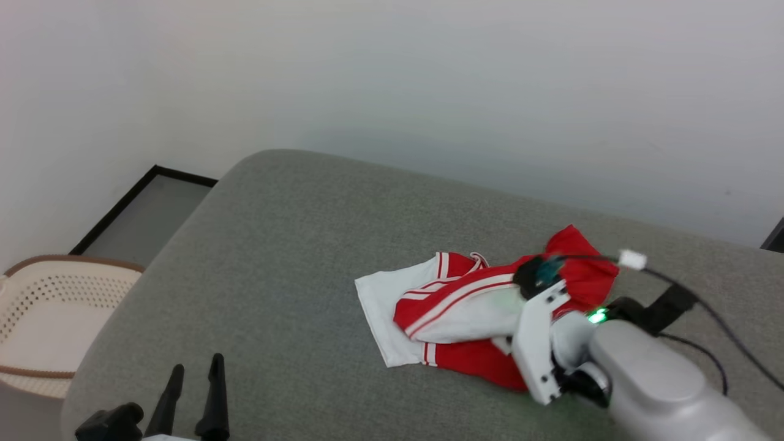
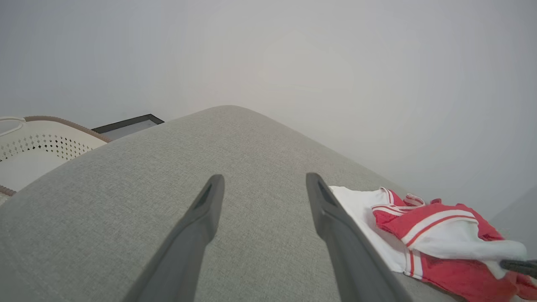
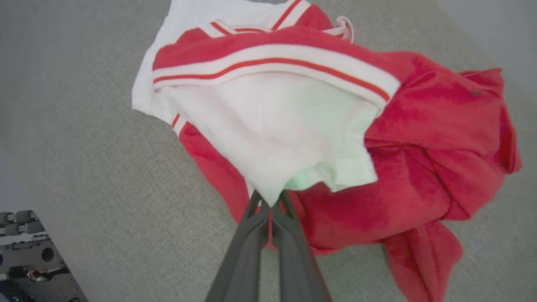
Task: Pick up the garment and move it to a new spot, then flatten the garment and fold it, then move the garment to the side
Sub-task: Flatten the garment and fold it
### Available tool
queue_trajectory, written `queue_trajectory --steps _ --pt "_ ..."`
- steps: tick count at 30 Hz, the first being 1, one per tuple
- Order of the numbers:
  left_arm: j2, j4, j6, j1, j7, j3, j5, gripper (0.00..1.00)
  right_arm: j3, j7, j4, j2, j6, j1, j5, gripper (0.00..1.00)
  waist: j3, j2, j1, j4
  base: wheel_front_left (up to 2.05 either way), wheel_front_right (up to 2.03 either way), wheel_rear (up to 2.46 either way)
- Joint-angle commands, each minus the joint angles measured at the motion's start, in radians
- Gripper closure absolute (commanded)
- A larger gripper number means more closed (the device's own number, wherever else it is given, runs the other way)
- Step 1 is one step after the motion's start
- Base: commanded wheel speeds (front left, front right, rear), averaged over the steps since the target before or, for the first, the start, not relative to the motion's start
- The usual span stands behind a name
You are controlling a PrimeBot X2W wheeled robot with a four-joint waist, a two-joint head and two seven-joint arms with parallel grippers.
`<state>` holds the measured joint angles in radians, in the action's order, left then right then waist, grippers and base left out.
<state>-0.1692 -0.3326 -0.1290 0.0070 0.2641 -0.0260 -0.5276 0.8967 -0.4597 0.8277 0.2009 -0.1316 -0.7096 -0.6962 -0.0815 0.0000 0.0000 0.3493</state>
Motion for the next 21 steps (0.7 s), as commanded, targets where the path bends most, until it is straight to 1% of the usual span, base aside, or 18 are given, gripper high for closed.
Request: queue_trajectory --steps 1,6,11,17,18,19,21 --pt "-0.007 -0.003 -0.003 0.007 0.0 0.005 0.0 0.0 -0.019 0.014 -0.004 0.019 0.002 -0.016 -0.021 1.0 -0.009 0.0 0.0 -0.01 0.0 0.0 0.0" --pt "-0.016 -0.011 -0.003 0.01 0.0 0.017 -0.007 0.0 -0.069 0.042 -0.007 0.066 0.002 -0.018 -0.038 1.0 -0.024 0.0 0.0 -0.027 0.0 0.0 0.0" --pt "-0.022 -0.018 -0.003 0.016 0.0 0.023 -0.011 0.0 -0.128 0.059 -0.011 0.111 0.002 0.026 -0.061 1.0 -0.036 0.0 0.0 -0.05 0.0 0.0 0.0" --pt "-0.026 -0.011 -0.003 0.022 0.0 0.022 -0.014 0.0 -0.216 0.075 -0.007 0.188 0.002 0.086 -0.054 1.0 -0.029 0.0 0.0 -0.094 0.0 0.0 0.0" --pt "-0.026 -0.011 -0.003 0.022 0.0 0.022 -0.014 0.0 -0.216 0.075 -0.007 0.188 0.002 0.086 -0.054 1.0 -0.029 0.0 0.0 -0.094 0.0 0.0 0.0" --pt "-0.026 -0.006 -0.003 0.023 0.0 0.02 -0.015 0.0 -0.249 0.077 -0.007 0.21 0.002 0.109 -0.056 1.0 -0.025 0.0 0.0 -0.112 0.0 0.0 0.0" --pt "-0.026 -0.004 -0.003 0.025 0.0 0.016 -0.014 0.0 -0.262 0.08 -0.009 0.221 0.002 0.117 -0.049 1.0 -0.022 0.0 0.0 -0.122 0.0 0.0 0.0"
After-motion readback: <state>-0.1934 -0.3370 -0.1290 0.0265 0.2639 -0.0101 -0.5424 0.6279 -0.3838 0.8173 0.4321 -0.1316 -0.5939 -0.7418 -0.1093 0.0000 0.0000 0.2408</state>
